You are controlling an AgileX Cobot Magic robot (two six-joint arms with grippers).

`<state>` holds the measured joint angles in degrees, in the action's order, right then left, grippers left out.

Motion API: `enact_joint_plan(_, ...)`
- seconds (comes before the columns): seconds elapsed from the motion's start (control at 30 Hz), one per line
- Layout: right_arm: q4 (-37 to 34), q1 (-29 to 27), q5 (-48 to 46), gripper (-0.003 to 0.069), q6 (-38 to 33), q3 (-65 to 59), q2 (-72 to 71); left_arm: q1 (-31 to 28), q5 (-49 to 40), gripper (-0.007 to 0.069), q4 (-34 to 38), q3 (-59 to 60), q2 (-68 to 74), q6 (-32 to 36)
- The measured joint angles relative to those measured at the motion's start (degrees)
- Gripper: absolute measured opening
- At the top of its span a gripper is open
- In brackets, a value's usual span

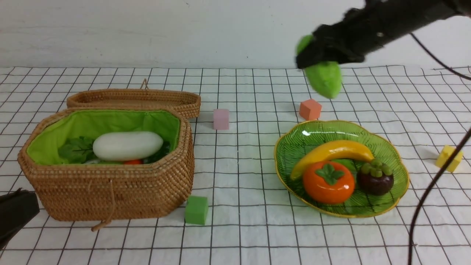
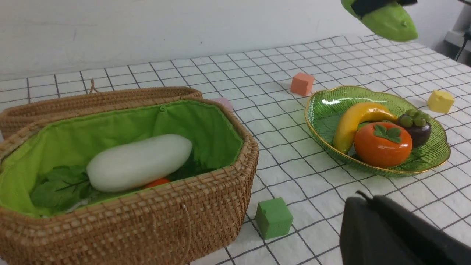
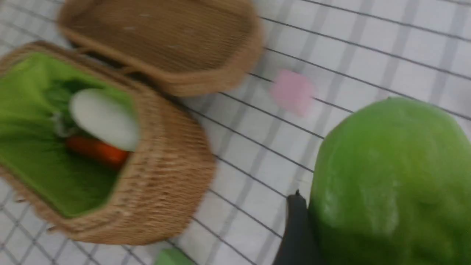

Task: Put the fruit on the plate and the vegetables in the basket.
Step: Take a chayote with your right arm and place it on the basket on the left.

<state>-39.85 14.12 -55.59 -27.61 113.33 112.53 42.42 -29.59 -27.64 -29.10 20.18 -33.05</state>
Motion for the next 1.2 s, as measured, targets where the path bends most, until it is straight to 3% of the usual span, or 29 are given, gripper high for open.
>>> enact_joint_plan(0.23,-4.59,16.59,10.22,0.0461,-6.54,3.86,1.11,0.00,-0.41,0.0000,-0.18,0.00,0.00,0.00)
enact_joint_plan(0.47,-5.15,24.55,15.11,0.0461,-9.19,6.68,4.98,0.00,-1.76,0.0000,-0.85,0.00,0.00,0.00)
enact_joint_plan(0.7,-5.77,26.15,18.37,0.0461,-10.07,6.80,8.57,0.00,-3.66,0.0005,-0.90,0.00,0.00,0.00)
enact_joint_plan(1.03,-20.69,26.49,21.51,0.0461,-24.25,6.80,15.25,0.00,-3.77,0.0008,-0.90,0.00,0.00,0.00)
enact_joint_plan(1.2,-24.23,26.60,23.01,0.0461,-28.54,6.80,16.81,0.00,-3.79,0.0008,-0.90,0.00,0.00,0.00)
